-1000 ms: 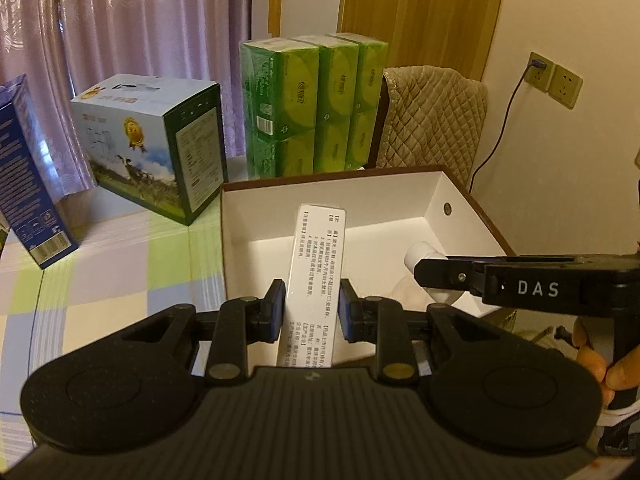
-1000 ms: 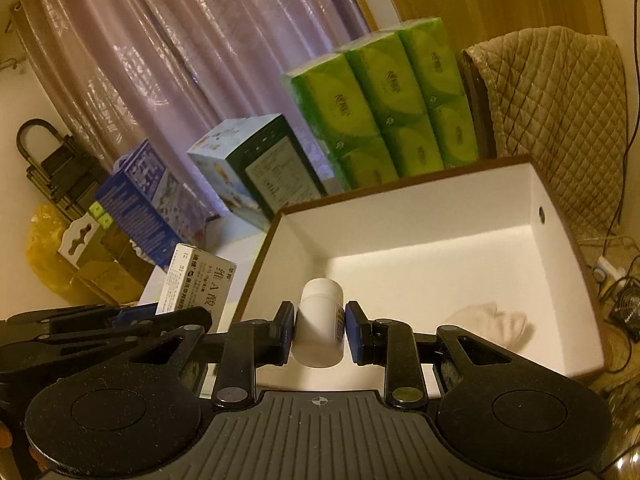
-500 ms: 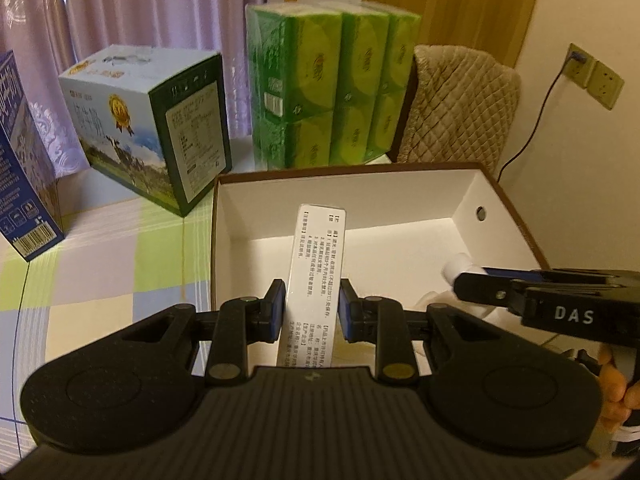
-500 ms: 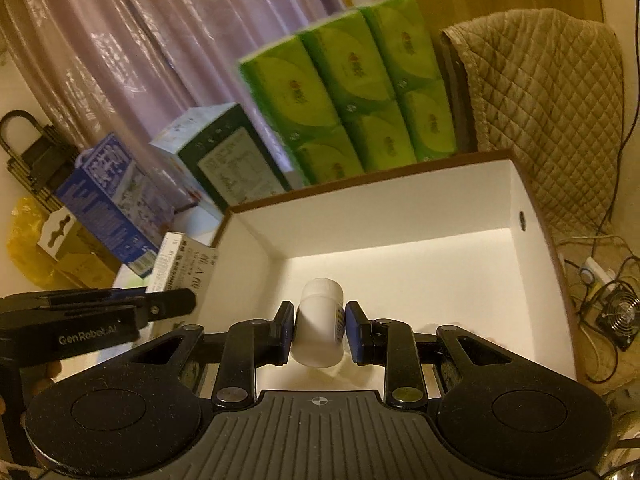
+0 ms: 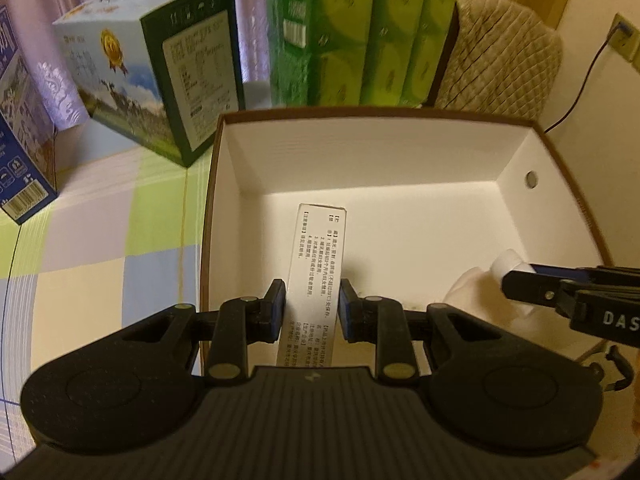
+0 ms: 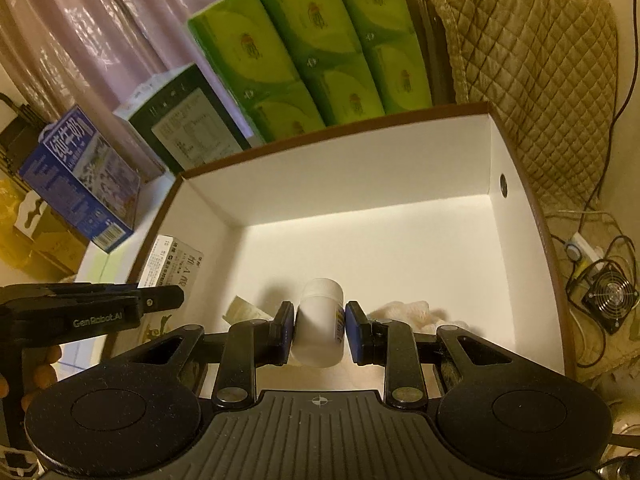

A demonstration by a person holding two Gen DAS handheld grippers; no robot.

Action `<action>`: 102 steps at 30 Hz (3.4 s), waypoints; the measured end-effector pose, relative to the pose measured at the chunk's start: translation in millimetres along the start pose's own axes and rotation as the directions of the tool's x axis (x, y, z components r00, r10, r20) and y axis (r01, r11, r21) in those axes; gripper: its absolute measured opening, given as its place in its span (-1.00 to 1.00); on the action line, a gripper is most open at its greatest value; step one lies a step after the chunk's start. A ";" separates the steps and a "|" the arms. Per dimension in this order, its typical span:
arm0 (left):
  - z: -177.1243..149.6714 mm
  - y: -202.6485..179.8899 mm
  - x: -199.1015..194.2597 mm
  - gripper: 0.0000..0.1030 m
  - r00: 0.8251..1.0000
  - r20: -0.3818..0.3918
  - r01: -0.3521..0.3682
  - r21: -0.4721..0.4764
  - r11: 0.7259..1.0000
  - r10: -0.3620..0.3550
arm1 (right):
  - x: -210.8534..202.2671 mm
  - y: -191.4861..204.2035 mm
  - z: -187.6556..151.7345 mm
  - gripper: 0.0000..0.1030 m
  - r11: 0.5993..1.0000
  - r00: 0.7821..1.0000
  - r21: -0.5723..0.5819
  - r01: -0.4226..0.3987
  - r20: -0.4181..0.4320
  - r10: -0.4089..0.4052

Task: Organize objects
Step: 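Lower the medicine box into the box and open the left tool while the right tool lowers the bottle, then open the right tool to release the white pill bottle into the box, then move both tools back from the box to the table items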

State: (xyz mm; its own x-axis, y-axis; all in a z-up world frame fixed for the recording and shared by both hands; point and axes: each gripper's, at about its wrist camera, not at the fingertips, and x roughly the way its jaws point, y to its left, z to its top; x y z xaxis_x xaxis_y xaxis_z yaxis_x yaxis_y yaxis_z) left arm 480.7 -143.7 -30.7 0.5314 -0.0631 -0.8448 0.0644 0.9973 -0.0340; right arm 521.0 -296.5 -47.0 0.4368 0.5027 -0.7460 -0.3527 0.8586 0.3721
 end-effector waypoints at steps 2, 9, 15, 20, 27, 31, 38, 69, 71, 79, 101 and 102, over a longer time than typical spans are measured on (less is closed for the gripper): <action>-1.2 0.8 5.6 -0.55 1.000 -0.019 -0.007 -0.007 1.000 0.007 | 4.4 -1.3 -0.2 -0.53 1.000 1.000 -0.002 0.005 -0.016 -0.005; -5.6 0.6 19.2 -0.54 0.998 -0.067 -0.019 -0.006 1.000 0.019 | 14.0 -3.3 -1.4 -0.53 1.000 0.998 -0.013 0.010 -0.055 -0.011; -7.6 1.6 16.4 -0.27 0.998 -0.066 -0.017 0.007 1.000 0.018 | 15.7 -4.1 -1.9 -0.53 1.000 0.998 -0.016 0.011 -0.066 -0.012; -7.4 1.6 10.9 -0.25 0.998 -0.060 -0.006 0.014 1.000 0.007 | 15.3 -2.9 -2.8 -0.52 1.000 0.997 -0.023 0.013 -0.073 -0.015; -7.8 0.1 4.6 -0.13 0.999 -0.048 0.009 0.022 1.000 -0.008 | 17.7 1.3 -4.4 -0.52 1.000 0.996 -0.030 0.008 -0.086 -0.011; -7.7 -0.1 0.0 -0.01 0.999 -0.036 0.015 0.030 0.999 -0.014 | 18.6 3.3 -3.1 -0.51 0.999 0.996 -0.034 0.007 -0.085 -0.010; -8.4 -0.8 -15.3 0.25 0.999 -0.009 0.035 0.037 0.999 -0.034 | 7.9 6.6 -1.2 0.14 1.000 0.999 -0.030 0.001 -0.041 -0.002; -55.9 12.3 -110.8 0.63 0.995 0.092 0.046 0.008 0.999 -0.046 | -69.7 29.5 -26.8 0.47 0.997 0.994 -0.014 0.081 0.077 -0.080; -62.2 14.5 -118.2 0.63 0.994 0.099 0.046 0.004 0.999 -0.046 | -74.4 36.2 -31.8 0.47 0.996 0.993 -0.024 0.082 0.082 -0.079; -91.5 28.0 -149.1 0.63 0.991 0.122 0.053 -0.007 0.999 -0.052 | -90.3 67.1 -55.7 0.47 0.996 0.994 -0.061 0.064 0.087 -0.059; -173.6 94.3 -205.2 0.65 0.993 0.120 0.031 -0.085 0.996 -0.021 | -93.6 141.7 -125.2 0.47 0.994 1.000 -0.110 0.004 0.019 -0.002; -178.1 98.6 -206.9 0.65 0.993 0.117 0.027 -0.091 0.995 -0.016 | -92.7 144.8 -128.3 0.47 0.993 1.000 -0.114 0.001 0.014 0.001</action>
State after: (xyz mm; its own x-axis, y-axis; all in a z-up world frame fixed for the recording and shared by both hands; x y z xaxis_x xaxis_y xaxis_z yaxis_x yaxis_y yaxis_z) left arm 226.7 -25.9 45.6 0.6255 -0.0826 -0.7758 0.0010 0.9945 -0.1051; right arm 323.3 -231.7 5.2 0.4481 0.5046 -0.7380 -0.4445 0.8420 0.3058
